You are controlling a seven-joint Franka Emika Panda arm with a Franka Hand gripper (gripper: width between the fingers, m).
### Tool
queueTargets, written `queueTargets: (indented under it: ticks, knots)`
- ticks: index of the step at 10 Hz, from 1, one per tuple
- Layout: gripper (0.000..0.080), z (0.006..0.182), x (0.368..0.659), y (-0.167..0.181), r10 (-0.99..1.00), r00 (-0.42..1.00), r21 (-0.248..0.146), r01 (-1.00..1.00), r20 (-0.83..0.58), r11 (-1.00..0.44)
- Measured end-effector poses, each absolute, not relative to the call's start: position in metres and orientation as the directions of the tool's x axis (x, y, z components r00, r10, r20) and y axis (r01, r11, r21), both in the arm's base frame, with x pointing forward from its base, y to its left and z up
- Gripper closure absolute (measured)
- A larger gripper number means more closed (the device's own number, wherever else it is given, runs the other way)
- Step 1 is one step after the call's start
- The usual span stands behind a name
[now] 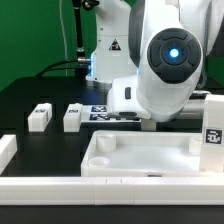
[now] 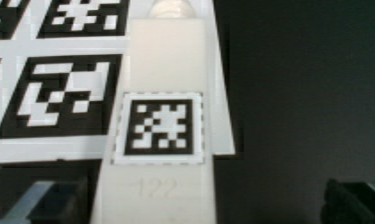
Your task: Assemble desk
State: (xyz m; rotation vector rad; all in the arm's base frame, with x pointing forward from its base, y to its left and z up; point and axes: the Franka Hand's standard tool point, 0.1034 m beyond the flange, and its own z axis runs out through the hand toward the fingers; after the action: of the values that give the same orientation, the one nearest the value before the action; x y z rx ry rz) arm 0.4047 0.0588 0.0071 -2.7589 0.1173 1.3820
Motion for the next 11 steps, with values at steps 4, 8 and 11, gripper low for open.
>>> queueTargets:
  ticks: [4,8,11]
  knots:
    - [0.0511,0.007,0.405,0.058,-0.045,0.596,-0.014,-0.093,-0.802,-0.996]
    - [0.0511,0.007,0.405,0.057,-0.046,0.596,-0.014,-0.095,-0.802,-0.995]
    - [0.0511,0.069,0.437,0.037,-0.037,0.581,-0.042,-0.121,-0.813,-0.992]
